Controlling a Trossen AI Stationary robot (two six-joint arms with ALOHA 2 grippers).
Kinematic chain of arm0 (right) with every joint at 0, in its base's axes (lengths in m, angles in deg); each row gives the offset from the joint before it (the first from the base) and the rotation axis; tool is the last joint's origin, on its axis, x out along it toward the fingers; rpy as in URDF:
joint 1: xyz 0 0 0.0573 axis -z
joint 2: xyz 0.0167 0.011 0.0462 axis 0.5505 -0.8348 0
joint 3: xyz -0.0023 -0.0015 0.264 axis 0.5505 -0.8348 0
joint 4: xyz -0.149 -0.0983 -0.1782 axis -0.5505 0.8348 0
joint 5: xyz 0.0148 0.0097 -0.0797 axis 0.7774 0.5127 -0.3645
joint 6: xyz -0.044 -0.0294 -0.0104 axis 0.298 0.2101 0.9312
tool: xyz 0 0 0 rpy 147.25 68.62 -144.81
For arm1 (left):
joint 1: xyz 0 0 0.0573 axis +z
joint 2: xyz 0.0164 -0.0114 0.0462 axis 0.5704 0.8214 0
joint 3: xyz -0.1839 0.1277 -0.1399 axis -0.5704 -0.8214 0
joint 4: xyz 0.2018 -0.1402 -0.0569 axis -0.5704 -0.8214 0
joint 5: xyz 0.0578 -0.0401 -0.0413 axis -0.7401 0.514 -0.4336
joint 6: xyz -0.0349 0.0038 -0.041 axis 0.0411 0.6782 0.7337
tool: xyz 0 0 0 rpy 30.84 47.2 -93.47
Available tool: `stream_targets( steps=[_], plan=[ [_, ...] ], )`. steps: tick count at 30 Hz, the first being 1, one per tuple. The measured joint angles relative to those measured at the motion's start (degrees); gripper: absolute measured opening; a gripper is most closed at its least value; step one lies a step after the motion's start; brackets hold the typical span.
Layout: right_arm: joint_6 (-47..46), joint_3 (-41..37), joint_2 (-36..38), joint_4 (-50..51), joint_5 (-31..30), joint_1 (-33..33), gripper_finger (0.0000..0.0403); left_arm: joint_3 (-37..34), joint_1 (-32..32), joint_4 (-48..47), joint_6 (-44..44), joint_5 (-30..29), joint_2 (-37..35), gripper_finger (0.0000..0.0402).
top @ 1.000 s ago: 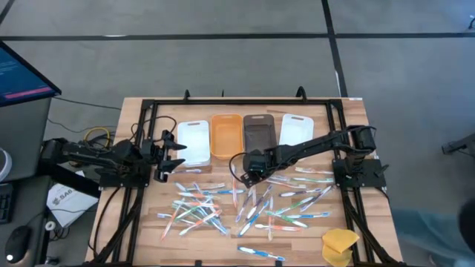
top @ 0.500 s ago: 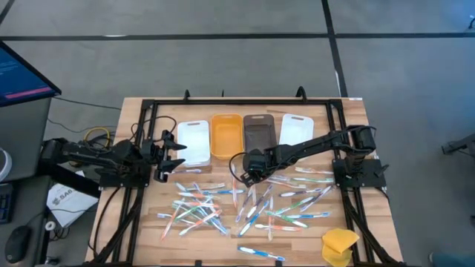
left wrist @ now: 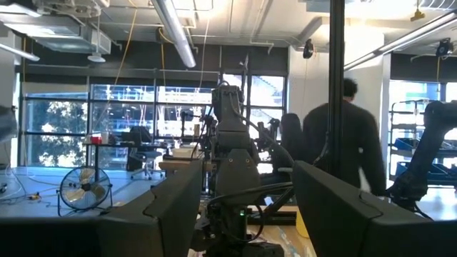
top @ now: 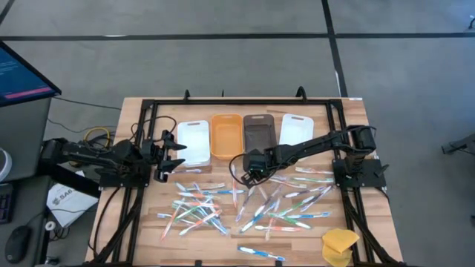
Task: Pick & Place Toothbrushes
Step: Put the orange toothbrush into the right white bin
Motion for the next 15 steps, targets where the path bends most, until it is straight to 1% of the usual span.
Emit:
stream_targets(
  steps=[5, 11, 15],
  plan=[
    [1.6, 0.0, 0.0, -0.3, -0.2, 0.2, 0.0002, 0.0, 0.0, 0.0, 0.0, 0.0, 0.0, 0.0213],
    [3.8, 0.1, 0.0, -3.1, -0.2, 0.0, 0.0001, 0.0, 0.0, 0.0, 0.1, 0.0, 0.0, 0.0213],
    [5.9, 1.9, 0.0, -2.6, -0.2, -0.3, 0.0001, 0.0, 0.0, 0.0, 1.3, 0.0, 0.0, 0.0213]
  ],
)
